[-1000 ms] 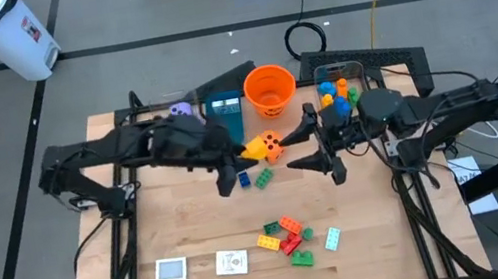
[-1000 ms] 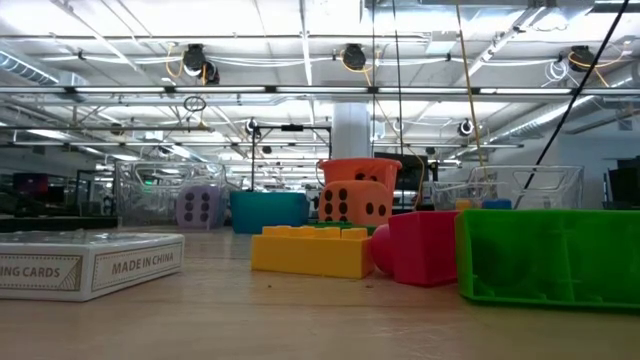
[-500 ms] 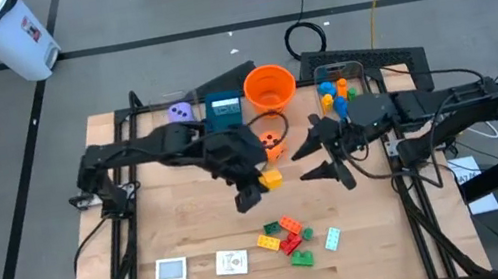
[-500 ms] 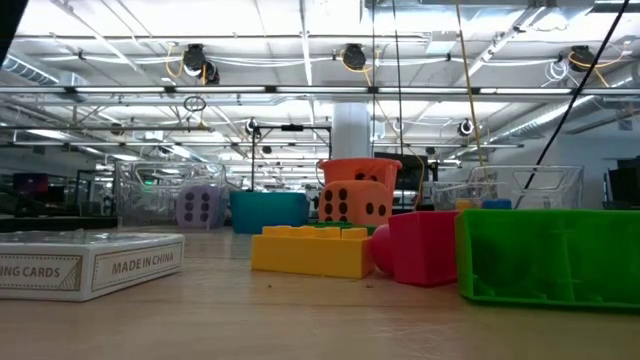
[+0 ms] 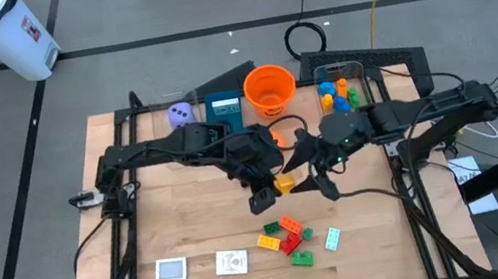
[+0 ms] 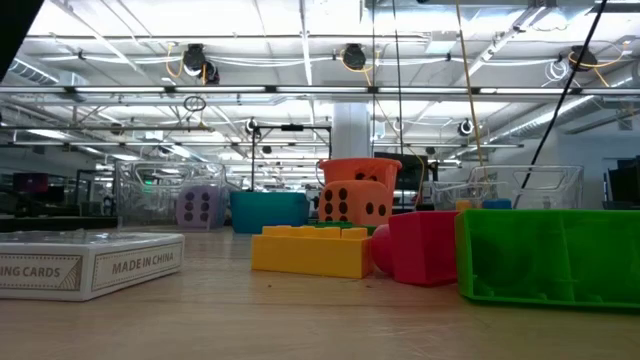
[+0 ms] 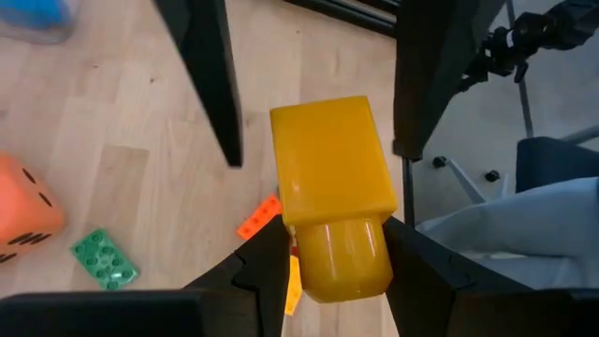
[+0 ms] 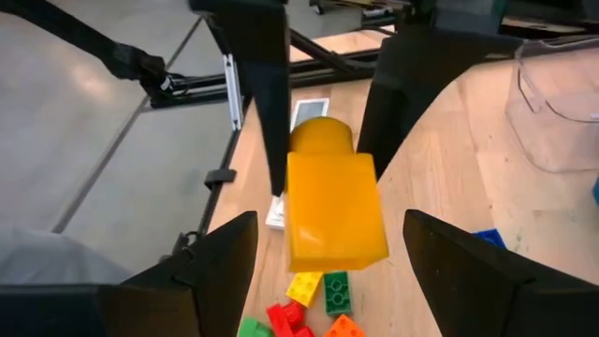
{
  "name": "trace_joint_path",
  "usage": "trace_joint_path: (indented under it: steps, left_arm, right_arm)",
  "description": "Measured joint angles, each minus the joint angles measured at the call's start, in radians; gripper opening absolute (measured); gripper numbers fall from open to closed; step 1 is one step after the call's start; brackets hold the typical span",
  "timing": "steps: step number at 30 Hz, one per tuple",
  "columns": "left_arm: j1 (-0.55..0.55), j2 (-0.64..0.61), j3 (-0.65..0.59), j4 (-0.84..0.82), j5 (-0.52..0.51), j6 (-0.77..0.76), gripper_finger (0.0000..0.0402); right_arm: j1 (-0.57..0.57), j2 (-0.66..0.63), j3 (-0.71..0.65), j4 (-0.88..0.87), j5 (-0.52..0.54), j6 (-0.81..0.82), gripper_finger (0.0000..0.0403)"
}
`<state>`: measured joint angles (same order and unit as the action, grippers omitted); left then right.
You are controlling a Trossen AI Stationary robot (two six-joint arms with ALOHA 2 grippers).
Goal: Pick & Place Toys
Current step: Put the yellow game piece into the right transparent bin
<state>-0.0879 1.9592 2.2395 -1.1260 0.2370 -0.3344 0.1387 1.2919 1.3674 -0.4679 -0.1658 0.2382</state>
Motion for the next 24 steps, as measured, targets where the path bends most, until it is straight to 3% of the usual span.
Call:
trace_joint_path:
  steps: [6, 10, 24]
  left_arm:
    - [-0.002, 0.001, 0.0, 0.001, -0.002, 0.01, 0.0147]
    - [-0.004, 0.001, 0.0, 0.018, -0.004, 0.016, 0.0147]
    - [-0.011, -0.003, 0.0, 0.032, -0.013, 0.037, 0.0147]
  right_arm:
    - [-0.002, 0.029, 0.0, 0.035, -0.005, 0.0, 0.0262]
    - [-0.01, 0.048, 0.0, 0.059, -0.077, 0.005, 0.0254]
    - [-0.034, 0.058, -0.003, 0.082, -0.132, 0.034, 0.0182]
